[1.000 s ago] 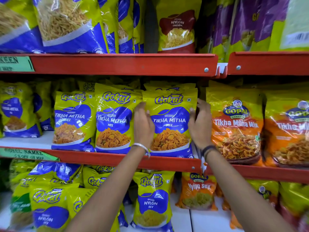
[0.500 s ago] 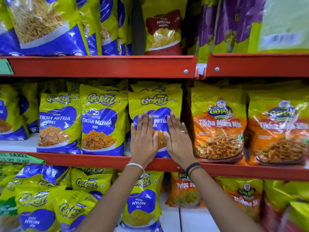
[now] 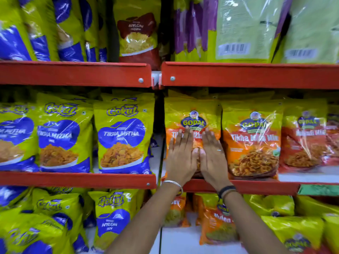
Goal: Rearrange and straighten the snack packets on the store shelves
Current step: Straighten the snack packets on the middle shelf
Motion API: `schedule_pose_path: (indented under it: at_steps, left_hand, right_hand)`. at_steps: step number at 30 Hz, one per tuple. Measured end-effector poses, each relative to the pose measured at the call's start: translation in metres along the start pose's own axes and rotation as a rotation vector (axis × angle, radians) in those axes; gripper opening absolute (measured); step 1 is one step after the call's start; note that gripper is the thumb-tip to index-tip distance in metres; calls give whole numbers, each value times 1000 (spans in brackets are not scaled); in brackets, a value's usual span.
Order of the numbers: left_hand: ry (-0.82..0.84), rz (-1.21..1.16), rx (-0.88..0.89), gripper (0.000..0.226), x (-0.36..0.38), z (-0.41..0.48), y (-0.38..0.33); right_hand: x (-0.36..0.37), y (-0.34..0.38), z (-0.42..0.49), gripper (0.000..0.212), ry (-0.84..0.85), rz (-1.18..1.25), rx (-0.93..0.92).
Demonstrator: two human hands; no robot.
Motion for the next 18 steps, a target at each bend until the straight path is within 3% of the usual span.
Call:
schedule_pose_path:
  at_steps: [5,8,11,14,18]
  left_hand:
    - [-66,44,-32,59,-1,5,-3]
    - [-109,-144,-18,52,-8,8,-27]
    - [-125,-437,3,44,-16,31,-59]
    - [-32,-549,-195,44,-5,70,-83]
    - [47,-512,-376,19,10,100,-94]
  right_hand:
    - [-6,0,5,56,45,96,-45]
    - [-37,-14,-3,56,49,296,-17]
    - [-91,-47,-7,53,-217,380,95]
    - [-137,-96,4,41,-453,357,260]
    - [-150,-164,32,40,-304,298,504]
Point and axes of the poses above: each hand's wrist, its own z-axis towards the middle knuckle, its own x-axis out of the palm, y = z × x, the point moved 4 cm from there along z, towards the middle knuckle, and after that the axes turned 2 degrees about -x, right-handed, at the moved point
